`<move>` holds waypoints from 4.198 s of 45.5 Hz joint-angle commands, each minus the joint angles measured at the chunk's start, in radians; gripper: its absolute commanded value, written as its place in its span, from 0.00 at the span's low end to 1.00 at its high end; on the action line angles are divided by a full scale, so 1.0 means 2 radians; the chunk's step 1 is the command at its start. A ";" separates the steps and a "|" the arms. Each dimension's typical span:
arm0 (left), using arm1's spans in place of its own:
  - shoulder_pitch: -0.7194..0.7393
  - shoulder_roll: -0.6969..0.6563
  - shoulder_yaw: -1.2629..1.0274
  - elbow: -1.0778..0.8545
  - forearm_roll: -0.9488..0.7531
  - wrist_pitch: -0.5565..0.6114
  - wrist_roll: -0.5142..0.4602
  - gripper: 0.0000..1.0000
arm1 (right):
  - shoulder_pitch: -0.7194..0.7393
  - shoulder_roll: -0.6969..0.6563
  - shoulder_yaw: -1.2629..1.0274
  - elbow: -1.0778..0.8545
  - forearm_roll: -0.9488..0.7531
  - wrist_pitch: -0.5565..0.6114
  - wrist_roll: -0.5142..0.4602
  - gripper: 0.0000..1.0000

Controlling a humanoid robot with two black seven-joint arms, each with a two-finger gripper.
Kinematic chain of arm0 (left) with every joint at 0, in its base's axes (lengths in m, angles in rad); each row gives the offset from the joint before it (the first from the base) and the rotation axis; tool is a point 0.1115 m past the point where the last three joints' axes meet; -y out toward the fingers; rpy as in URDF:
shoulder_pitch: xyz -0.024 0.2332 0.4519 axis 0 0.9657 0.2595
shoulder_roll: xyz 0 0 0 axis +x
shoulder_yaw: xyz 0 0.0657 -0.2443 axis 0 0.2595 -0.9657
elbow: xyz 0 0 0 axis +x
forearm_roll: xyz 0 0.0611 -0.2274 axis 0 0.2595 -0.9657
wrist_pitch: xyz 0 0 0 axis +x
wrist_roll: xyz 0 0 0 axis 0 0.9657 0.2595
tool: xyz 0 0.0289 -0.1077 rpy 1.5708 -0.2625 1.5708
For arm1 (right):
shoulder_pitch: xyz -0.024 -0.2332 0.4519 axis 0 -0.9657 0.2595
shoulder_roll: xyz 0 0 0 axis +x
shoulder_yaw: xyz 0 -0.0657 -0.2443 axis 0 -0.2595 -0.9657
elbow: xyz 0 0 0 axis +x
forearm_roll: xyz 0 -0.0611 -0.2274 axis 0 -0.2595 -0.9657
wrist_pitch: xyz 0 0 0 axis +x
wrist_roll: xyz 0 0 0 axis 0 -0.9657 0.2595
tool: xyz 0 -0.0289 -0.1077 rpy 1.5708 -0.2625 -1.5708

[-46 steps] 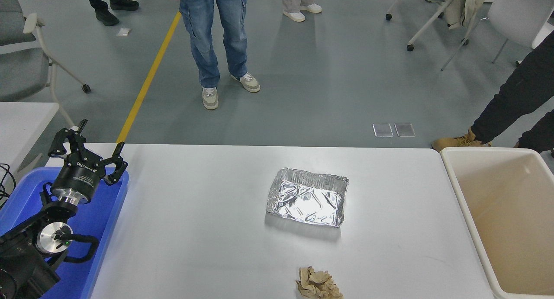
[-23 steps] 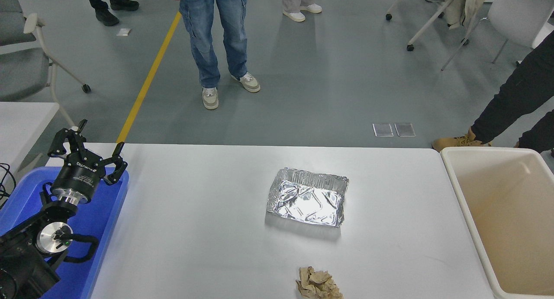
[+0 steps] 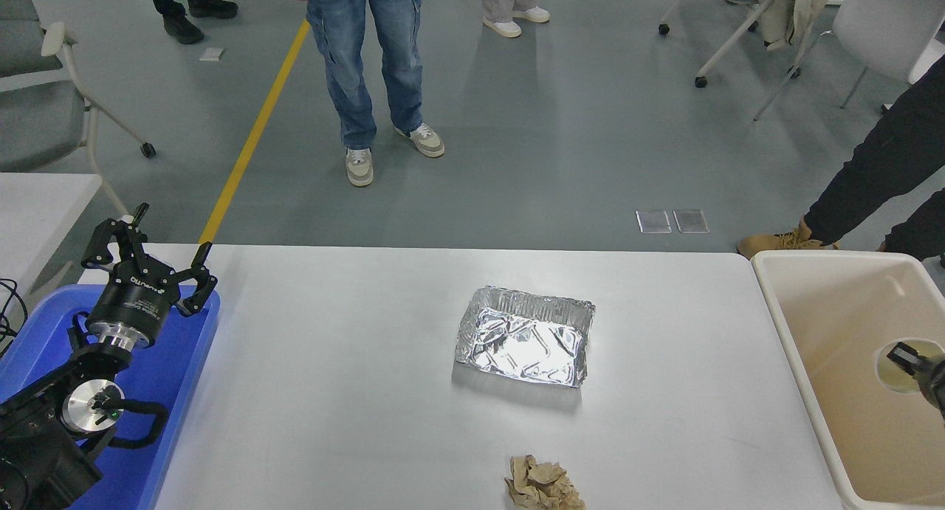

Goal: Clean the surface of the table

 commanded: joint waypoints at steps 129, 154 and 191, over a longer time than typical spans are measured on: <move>0.000 0.000 0.000 0.000 0.000 0.000 0.000 1.00 | 0.151 -0.090 0.620 0.216 0.185 -0.024 0.024 0.99; 0.000 0.000 0.000 0.000 0.000 0.000 0.000 1.00 | 0.071 -0.029 0.685 0.253 0.184 -0.008 0.137 0.99; 0.000 -0.001 0.000 0.000 0.000 0.000 0.000 1.00 | -0.012 0.026 0.685 0.253 0.183 0.025 0.201 0.99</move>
